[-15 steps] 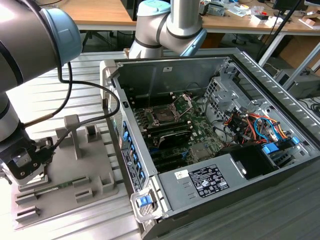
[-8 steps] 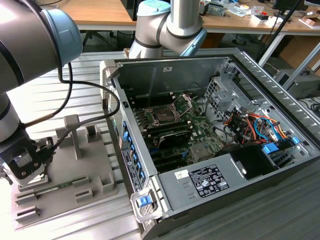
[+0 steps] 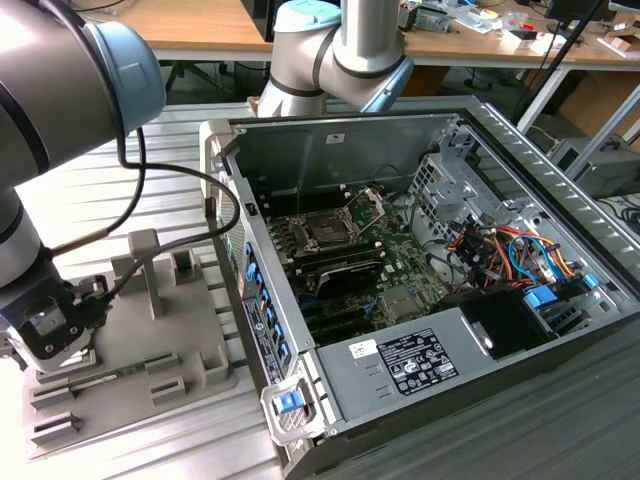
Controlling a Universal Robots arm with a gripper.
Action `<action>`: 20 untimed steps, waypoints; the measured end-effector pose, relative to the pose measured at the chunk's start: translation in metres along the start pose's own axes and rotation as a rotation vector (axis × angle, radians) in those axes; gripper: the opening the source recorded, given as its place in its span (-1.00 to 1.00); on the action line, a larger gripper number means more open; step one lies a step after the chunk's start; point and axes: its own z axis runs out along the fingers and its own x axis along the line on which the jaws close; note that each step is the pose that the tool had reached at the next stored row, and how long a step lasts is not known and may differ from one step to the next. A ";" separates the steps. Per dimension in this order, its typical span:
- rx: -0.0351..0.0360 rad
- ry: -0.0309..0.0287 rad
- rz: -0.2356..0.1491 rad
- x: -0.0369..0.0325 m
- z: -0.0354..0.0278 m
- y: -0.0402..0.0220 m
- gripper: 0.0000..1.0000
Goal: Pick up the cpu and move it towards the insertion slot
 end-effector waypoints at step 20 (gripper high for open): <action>0.0008 0.0002 -0.002 -0.0027 0.0049 -0.0004 0.20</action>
